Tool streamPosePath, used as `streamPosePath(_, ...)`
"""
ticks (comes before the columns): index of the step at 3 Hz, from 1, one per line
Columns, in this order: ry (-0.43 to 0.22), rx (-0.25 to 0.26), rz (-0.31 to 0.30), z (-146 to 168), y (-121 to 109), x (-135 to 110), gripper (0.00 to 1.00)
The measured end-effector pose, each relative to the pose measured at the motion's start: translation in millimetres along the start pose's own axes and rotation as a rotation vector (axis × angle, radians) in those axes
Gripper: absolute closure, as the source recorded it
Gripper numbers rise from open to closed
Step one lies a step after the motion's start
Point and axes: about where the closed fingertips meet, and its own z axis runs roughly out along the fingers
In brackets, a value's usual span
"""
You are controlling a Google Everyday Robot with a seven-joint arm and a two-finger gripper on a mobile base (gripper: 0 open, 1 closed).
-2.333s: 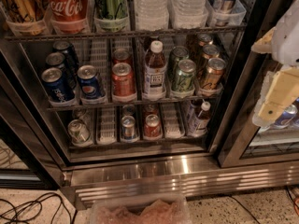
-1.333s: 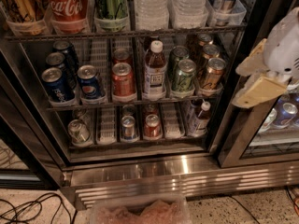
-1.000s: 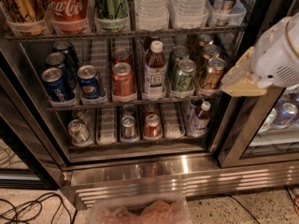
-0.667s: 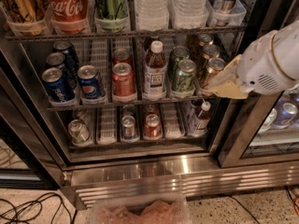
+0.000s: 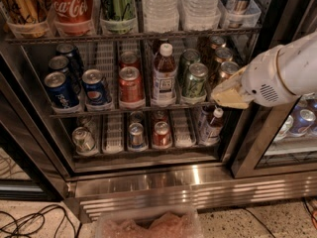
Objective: Pick blue plastic bottle from middle shelf of fridge
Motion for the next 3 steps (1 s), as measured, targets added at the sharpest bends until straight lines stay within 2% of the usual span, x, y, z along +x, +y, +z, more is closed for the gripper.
streamPosePath(1, -0.054, 0.041, 0.012, 7, -2, -6, 1.00)
streamPosePath(2, -0.156, 0.091, 0.043, 30, 0, -17, 1.00)
streamPosePath(3, -0.258, 0.159, 0.076, 49, -12, -34, 1.00)
